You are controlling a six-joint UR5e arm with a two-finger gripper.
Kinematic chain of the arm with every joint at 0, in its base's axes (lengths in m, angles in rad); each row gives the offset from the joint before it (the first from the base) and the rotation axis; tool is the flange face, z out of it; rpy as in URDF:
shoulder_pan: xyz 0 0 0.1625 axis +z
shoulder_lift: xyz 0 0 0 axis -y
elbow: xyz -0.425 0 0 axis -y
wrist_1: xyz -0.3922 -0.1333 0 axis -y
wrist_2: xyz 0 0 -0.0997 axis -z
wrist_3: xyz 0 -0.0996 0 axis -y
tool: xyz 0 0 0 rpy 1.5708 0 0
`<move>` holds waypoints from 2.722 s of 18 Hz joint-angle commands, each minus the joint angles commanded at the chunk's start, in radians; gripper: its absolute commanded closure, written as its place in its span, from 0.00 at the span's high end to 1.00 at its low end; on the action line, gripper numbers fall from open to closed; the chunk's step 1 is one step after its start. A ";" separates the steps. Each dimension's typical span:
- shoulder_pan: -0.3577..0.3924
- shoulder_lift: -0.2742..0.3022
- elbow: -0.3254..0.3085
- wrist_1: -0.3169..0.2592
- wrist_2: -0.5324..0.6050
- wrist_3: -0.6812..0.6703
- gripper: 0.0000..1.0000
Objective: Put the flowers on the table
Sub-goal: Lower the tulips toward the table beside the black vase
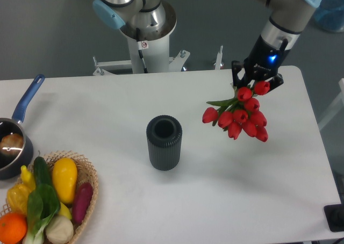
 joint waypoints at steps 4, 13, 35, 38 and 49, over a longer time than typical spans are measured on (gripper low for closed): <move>-0.005 -0.006 -0.005 0.000 0.008 0.002 0.33; -0.008 -0.008 -0.014 -0.017 0.123 -0.006 0.34; -0.044 -0.049 -0.057 -0.009 0.135 0.003 0.34; -0.046 -0.051 -0.069 -0.005 0.135 0.003 0.35; -0.048 -0.064 -0.078 -0.005 0.133 0.006 0.36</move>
